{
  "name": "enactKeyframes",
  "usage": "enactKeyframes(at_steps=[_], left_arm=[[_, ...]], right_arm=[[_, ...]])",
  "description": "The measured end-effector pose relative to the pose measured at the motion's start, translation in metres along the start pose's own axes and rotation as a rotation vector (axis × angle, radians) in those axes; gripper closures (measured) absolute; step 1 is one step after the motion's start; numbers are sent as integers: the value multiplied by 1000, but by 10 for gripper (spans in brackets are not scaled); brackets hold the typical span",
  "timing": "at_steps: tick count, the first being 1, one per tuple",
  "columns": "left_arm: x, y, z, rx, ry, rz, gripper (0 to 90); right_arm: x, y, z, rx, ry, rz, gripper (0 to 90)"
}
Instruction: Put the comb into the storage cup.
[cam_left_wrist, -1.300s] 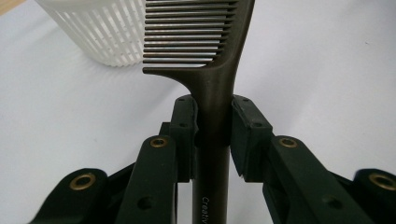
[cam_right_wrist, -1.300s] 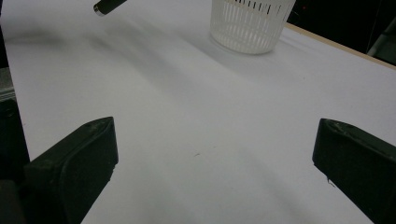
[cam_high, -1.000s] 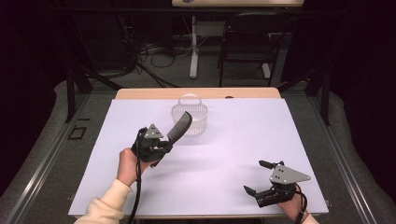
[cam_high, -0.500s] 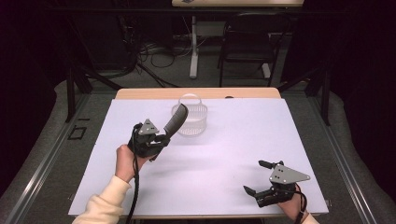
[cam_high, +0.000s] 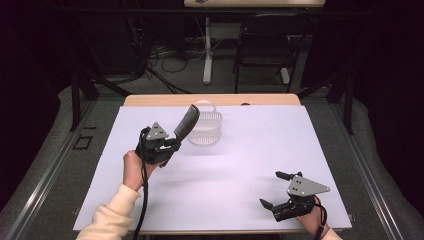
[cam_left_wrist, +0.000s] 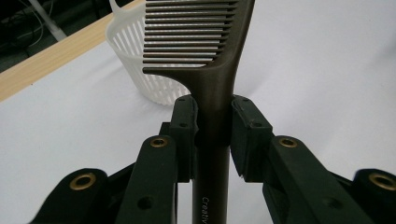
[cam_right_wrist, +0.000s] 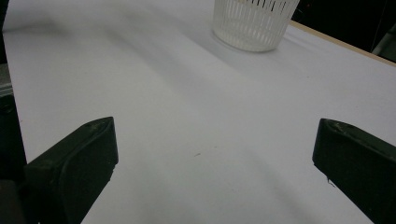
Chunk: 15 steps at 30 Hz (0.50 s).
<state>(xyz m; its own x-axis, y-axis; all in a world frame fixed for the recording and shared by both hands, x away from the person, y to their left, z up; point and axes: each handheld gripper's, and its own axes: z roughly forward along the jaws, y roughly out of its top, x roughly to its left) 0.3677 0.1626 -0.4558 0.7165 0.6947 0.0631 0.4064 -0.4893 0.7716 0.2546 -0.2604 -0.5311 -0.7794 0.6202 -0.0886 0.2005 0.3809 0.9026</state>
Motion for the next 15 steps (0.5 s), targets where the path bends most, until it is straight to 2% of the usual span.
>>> enactKeyframes(at_steps=[15], left_arm=[[6, 11, -4, -43, 29, -6, 722]], right_arm=[[-1, 0, -1, 0, -4, 2, 0]])
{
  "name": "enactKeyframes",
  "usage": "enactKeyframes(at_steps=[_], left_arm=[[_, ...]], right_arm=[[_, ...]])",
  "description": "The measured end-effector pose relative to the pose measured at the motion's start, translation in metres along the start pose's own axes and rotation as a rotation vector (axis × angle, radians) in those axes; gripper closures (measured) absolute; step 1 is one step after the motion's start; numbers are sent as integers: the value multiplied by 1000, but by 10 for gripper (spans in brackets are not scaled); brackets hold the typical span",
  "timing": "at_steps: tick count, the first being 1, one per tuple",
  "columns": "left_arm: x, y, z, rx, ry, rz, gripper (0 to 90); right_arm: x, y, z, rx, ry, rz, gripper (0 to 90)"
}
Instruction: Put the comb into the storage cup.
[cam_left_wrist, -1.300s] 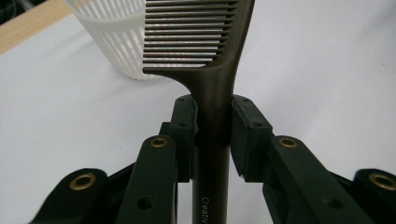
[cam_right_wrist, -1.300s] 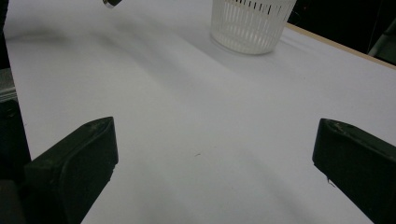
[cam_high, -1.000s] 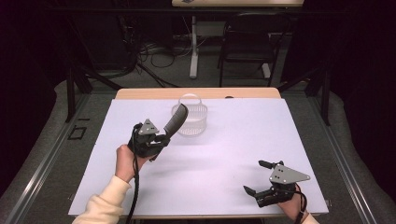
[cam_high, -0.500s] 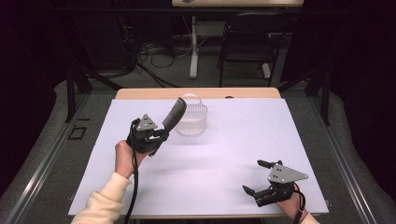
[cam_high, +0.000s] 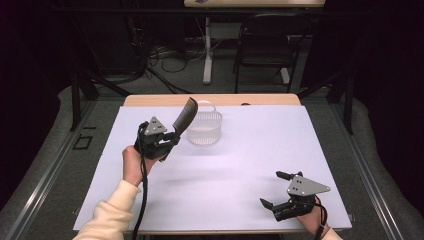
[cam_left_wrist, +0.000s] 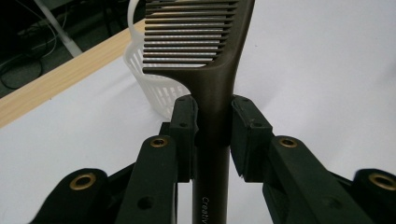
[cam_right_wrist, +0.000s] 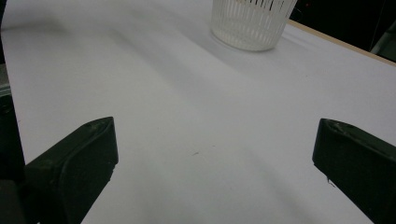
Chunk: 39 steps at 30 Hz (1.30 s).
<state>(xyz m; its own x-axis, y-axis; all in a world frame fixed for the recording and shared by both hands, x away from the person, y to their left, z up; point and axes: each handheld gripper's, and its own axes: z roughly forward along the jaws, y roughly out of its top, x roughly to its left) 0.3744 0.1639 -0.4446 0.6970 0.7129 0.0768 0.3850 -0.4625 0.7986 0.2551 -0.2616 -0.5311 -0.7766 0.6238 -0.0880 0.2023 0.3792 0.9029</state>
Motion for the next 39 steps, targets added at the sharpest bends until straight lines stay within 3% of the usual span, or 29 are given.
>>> enactKeyframes(at_steps=[39], left_arm=[[16, 25, 9, -19, 50, -7, 721]], right_arm=[[-1, 0, -1, -1, -2, 3, 0]])
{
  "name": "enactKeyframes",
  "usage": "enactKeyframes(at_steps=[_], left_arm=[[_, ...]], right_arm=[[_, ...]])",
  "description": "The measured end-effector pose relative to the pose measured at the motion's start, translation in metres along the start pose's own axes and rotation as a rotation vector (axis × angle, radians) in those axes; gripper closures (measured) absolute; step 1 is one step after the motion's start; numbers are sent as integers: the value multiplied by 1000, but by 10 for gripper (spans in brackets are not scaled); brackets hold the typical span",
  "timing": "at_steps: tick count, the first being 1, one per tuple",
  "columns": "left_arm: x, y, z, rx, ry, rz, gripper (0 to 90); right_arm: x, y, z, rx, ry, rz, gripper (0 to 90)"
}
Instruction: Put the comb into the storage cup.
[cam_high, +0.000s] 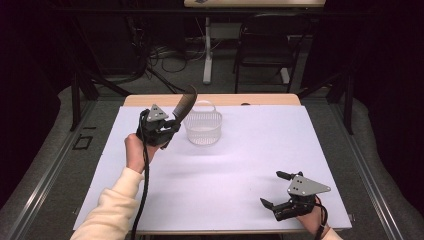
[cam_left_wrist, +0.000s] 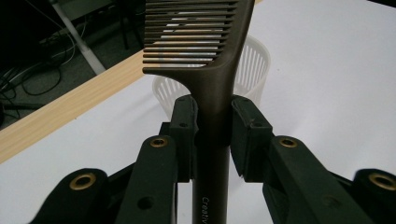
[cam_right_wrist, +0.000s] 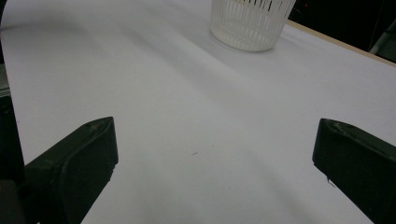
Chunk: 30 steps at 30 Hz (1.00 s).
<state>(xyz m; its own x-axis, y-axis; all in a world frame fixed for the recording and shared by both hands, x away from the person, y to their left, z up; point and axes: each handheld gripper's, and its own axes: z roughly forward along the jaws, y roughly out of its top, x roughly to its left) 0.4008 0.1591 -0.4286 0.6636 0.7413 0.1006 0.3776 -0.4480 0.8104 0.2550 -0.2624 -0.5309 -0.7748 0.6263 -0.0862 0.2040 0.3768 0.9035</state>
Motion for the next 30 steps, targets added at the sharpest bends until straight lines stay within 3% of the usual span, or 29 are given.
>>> enactKeyframes(at_steps=[30], left_arm=[[6, 17, 14, -31, 27, -14, 721]], right_arm=[[-1, 0, 0, 3, 0, 4, 0]])
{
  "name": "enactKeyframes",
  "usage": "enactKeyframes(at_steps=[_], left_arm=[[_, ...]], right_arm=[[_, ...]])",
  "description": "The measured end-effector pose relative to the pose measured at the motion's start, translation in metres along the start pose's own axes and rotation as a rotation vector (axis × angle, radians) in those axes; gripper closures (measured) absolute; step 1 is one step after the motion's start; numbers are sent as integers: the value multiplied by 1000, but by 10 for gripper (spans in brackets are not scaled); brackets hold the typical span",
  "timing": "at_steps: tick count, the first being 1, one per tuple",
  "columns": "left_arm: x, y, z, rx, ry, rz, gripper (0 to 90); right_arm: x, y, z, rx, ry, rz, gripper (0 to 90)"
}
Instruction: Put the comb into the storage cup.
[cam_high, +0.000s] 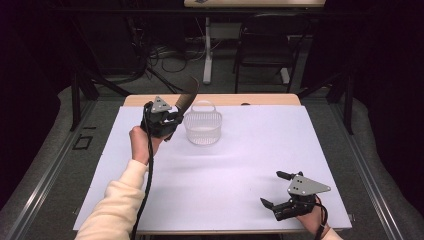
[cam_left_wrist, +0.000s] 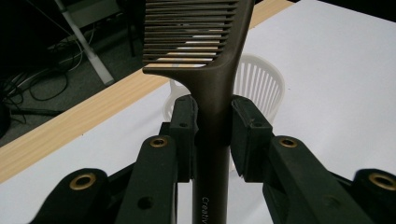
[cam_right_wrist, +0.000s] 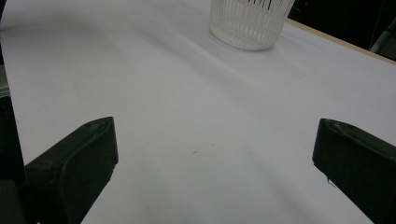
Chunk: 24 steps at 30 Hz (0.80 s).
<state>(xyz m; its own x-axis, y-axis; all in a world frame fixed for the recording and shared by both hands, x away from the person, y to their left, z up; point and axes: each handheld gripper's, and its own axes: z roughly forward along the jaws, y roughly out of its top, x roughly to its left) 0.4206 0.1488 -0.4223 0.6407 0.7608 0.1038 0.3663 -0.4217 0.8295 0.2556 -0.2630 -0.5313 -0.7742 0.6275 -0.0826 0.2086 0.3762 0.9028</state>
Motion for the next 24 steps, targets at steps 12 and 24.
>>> enactKeyframes(at_steps=[12, 24], left_arm=[[2, 9, 5, -22, 9, -1, 721], [1, 19, 8, -37, 9, 10, 721]], right_arm=[[0, 0, 0, 4, -3, 2, 0], [0, 0, 0, 2, -4, 1, 0]])
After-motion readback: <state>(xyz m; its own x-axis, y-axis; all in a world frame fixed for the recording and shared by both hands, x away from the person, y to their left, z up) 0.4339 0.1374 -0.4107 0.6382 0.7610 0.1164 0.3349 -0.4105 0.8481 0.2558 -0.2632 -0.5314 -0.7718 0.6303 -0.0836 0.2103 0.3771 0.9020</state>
